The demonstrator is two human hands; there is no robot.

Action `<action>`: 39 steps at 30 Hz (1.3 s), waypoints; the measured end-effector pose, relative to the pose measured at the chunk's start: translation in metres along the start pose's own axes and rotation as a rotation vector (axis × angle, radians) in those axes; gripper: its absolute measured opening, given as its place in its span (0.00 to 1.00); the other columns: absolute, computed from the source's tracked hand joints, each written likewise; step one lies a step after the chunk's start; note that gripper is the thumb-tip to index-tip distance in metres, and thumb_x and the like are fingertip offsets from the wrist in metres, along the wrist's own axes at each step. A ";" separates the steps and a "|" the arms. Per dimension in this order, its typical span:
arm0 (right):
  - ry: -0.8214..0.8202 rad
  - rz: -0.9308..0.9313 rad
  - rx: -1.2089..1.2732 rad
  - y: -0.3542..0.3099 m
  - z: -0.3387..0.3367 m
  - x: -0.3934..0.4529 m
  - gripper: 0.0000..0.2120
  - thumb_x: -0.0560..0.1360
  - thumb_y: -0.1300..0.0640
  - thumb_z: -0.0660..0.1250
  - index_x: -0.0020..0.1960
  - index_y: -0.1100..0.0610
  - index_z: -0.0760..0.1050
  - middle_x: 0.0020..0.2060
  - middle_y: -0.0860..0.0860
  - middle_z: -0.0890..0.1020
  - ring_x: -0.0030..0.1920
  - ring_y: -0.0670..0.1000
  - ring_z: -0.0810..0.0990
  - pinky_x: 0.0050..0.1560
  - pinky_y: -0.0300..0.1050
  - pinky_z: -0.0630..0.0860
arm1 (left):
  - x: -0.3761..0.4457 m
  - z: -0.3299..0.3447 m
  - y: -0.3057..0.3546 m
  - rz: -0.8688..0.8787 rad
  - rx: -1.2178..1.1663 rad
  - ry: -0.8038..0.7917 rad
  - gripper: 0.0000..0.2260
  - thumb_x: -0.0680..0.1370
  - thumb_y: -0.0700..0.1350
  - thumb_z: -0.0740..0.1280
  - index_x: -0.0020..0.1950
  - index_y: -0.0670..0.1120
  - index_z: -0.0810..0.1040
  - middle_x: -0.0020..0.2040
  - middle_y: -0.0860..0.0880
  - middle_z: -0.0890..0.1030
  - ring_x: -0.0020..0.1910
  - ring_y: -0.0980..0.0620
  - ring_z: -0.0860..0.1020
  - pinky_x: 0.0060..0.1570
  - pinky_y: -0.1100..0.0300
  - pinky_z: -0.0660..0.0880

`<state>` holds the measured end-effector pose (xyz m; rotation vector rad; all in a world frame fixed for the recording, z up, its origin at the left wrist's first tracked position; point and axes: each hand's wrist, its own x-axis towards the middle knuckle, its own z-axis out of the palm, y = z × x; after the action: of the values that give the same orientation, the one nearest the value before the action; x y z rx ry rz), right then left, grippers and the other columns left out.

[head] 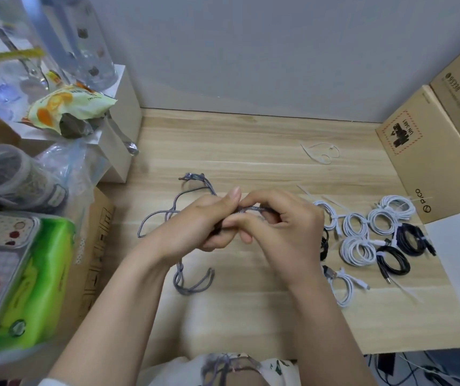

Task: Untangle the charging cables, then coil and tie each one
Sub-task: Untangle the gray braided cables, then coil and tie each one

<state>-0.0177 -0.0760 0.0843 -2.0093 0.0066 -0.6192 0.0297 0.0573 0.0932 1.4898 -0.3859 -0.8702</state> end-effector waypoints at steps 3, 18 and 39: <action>0.051 0.224 0.286 0.005 -0.009 0.012 0.12 0.58 0.55 0.79 0.33 0.48 0.76 0.24 0.52 0.71 0.27 0.43 0.65 0.29 0.34 0.63 | 0.006 0.011 0.006 0.005 -0.124 0.020 0.21 0.76 0.58 0.53 0.29 0.49 0.71 0.20 0.53 0.59 0.21 0.57 0.54 0.22 0.65 0.53; -0.325 0.574 0.538 0.041 -0.020 0.009 0.13 0.78 0.51 0.58 0.39 0.45 0.77 0.34 0.59 0.71 0.31 0.53 0.66 0.25 0.38 0.61 | 0.038 0.053 0.003 0.205 -1.096 -0.205 0.08 0.77 0.45 0.64 0.49 0.43 0.81 0.27 0.54 0.59 0.23 0.58 0.57 0.21 0.68 0.64; -0.746 0.795 0.532 0.009 -0.012 -0.025 0.11 0.81 0.62 0.57 0.42 0.57 0.74 0.20 0.42 0.61 0.19 0.39 0.58 0.21 0.31 0.52 | 0.034 0.003 -0.019 0.166 -0.271 0.496 0.20 0.83 0.37 0.51 0.39 0.40 0.80 0.28 0.50 0.80 0.25 0.57 0.76 0.35 0.69 0.73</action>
<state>-0.0422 -0.0845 0.0710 -1.4326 0.1650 0.5891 0.0450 0.0339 0.0655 1.3432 -0.0194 -0.3816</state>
